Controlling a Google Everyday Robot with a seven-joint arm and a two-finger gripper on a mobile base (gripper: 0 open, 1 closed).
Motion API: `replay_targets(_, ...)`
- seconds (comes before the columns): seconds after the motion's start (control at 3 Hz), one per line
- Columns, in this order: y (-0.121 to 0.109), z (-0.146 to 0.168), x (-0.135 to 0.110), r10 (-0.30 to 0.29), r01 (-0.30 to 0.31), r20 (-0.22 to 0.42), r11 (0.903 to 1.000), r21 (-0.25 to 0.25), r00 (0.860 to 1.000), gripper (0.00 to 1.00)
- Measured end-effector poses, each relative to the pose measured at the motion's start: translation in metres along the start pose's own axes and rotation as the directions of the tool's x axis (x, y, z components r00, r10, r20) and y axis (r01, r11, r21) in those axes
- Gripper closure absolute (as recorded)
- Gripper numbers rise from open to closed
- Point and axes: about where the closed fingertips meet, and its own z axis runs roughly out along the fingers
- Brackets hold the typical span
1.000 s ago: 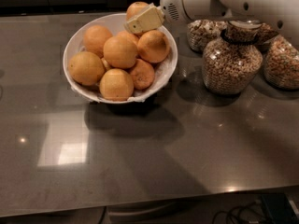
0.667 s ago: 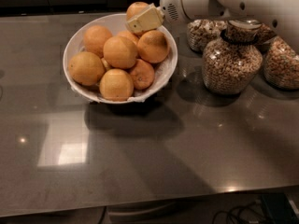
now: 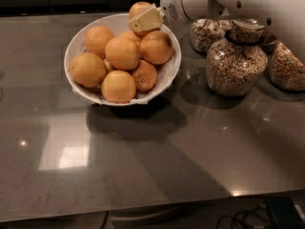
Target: Pick orange from white bowl
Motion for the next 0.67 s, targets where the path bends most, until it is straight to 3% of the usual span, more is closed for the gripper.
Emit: replay_targets(0.67,-0.0031,0.0159,0.0078,0.022,-0.022,-0.005,0.9992,-0.032,1.000,0.24)
